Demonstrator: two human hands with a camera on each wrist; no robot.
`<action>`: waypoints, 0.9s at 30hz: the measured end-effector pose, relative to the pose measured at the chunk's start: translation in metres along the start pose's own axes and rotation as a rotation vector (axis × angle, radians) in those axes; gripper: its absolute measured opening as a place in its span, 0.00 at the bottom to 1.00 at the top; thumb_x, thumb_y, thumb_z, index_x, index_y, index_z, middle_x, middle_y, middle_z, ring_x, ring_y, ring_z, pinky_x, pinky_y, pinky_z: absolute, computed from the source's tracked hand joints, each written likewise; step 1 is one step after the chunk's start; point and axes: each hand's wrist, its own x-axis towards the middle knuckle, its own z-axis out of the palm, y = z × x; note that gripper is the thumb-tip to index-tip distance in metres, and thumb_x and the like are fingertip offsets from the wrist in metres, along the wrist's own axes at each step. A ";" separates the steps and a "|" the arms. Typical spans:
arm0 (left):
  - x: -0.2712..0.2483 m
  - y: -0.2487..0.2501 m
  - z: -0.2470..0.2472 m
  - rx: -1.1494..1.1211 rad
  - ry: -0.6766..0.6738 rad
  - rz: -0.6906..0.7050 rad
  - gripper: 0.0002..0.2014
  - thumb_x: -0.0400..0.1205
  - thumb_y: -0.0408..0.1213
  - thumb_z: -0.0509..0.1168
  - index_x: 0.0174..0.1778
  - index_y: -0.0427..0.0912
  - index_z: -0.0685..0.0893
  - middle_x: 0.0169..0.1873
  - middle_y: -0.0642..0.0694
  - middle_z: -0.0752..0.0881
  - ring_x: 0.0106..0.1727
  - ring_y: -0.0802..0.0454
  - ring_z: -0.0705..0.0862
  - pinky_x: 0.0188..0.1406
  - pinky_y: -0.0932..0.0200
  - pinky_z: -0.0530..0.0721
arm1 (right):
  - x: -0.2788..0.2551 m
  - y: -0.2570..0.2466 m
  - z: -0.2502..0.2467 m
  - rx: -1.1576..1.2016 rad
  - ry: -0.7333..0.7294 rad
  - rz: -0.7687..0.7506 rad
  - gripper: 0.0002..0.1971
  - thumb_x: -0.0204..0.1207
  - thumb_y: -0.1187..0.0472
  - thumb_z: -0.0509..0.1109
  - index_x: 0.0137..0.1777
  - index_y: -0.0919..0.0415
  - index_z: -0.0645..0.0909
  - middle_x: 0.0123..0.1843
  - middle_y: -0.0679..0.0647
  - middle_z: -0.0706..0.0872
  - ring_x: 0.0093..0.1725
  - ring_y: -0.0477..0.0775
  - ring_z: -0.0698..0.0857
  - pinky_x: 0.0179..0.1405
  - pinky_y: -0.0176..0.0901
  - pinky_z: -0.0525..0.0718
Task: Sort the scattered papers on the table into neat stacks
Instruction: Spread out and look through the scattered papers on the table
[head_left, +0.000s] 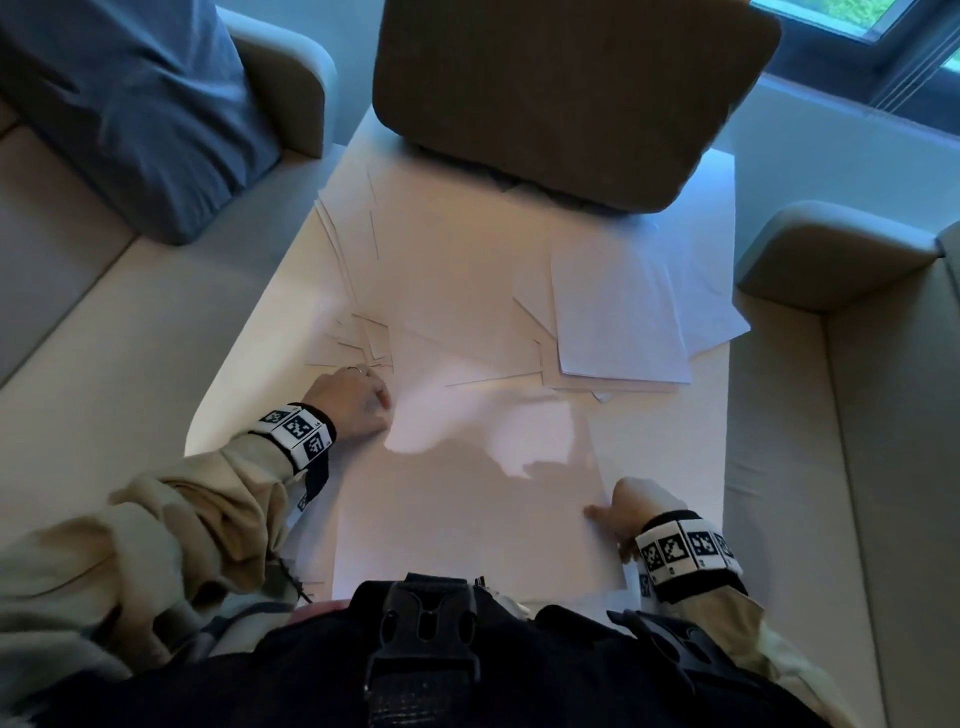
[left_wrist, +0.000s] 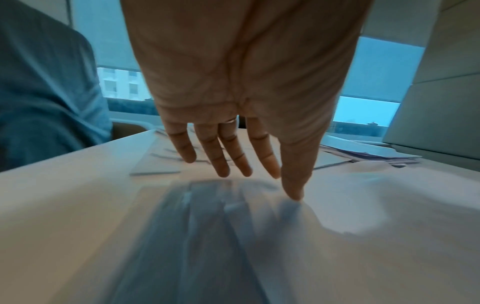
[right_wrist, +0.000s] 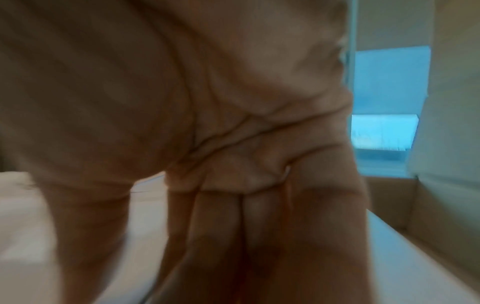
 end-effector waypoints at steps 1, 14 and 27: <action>0.006 0.005 -0.005 -0.005 -0.007 0.015 0.13 0.73 0.48 0.63 0.52 0.55 0.83 0.60 0.50 0.77 0.63 0.49 0.77 0.65 0.52 0.74 | 0.003 0.002 -0.001 -0.043 0.016 0.023 0.21 0.77 0.40 0.64 0.35 0.58 0.77 0.38 0.54 0.89 0.42 0.55 0.90 0.50 0.45 0.87; 0.112 0.075 -0.017 0.119 0.083 0.107 0.37 0.72 0.56 0.68 0.73 0.42 0.67 0.78 0.41 0.59 0.78 0.42 0.59 0.72 0.46 0.70 | 0.027 0.061 0.049 0.363 0.384 0.318 0.31 0.81 0.43 0.59 0.80 0.53 0.58 0.83 0.61 0.51 0.81 0.63 0.55 0.69 0.69 0.70; 0.146 0.104 -0.001 0.122 0.053 -0.035 0.40 0.72 0.56 0.68 0.72 0.35 0.62 0.79 0.36 0.52 0.75 0.28 0.57 0.68 0.37 0.72 | 0.033 0.066 0.076 0.341 0.307 0.321 0.32 0.84 0.42 0.43 0.84 0.49 0.37 0.84 0.52 0.31 0.84 0.60 0.37 0.69 0.84 0.58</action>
